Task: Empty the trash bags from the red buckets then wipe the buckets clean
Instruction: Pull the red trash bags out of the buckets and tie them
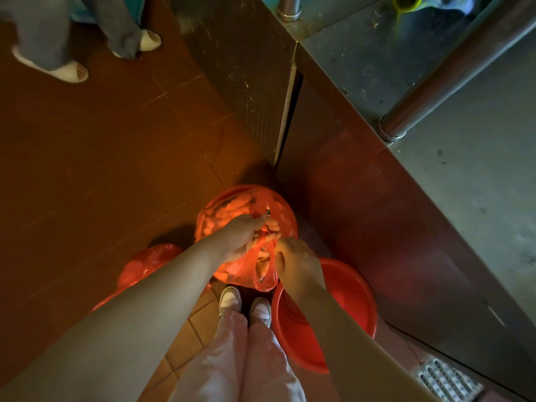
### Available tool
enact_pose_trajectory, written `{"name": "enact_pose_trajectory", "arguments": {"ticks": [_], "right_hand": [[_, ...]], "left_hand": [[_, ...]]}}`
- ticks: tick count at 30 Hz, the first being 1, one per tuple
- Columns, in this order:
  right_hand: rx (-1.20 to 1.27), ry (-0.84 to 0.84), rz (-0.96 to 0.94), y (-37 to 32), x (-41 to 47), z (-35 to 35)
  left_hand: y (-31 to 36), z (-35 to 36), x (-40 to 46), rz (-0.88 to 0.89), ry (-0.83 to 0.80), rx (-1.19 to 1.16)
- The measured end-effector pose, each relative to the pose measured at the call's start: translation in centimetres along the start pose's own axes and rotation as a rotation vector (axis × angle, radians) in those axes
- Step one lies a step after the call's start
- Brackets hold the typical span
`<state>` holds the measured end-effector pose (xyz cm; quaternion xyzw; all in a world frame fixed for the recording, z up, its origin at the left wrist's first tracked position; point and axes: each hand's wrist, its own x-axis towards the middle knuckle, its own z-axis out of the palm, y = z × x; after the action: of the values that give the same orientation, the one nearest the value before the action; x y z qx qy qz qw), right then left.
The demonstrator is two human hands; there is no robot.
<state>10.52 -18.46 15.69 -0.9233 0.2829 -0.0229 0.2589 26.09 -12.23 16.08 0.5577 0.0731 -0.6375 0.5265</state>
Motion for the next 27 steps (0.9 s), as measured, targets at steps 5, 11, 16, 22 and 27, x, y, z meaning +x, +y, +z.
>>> {"name": "enact_pose_trajectory", "arguments": {"ticks": [5,11,16,22,27], "right_hand": [[0.066,-0.291,0.235,1.7,0.0,1.4],[0.279,-0.319,0.573,3.4,0.2,0.6],[0.447,-0.32,0.663,3.5,2.6,-0.1],[0.854,-0.321,0.682,1.7,5.7,-2.0],[0.88,-0.478,0.535,-0.3,7.3,-2.1]], "left_hand": [[0.8,-0.5,-0.4,0.266,0.086,1.022],[0.8,-0.7,-2.4,0.485,-0.017,1.832],[-0.7,-2.6,-2.8,0.734,-0.067,2.089],[-3.0,-4.9,-2.8,0.829,-0.026,2.27],[-3.0,-5.5,-2.8,1.082,-0.139,2.327]]}}
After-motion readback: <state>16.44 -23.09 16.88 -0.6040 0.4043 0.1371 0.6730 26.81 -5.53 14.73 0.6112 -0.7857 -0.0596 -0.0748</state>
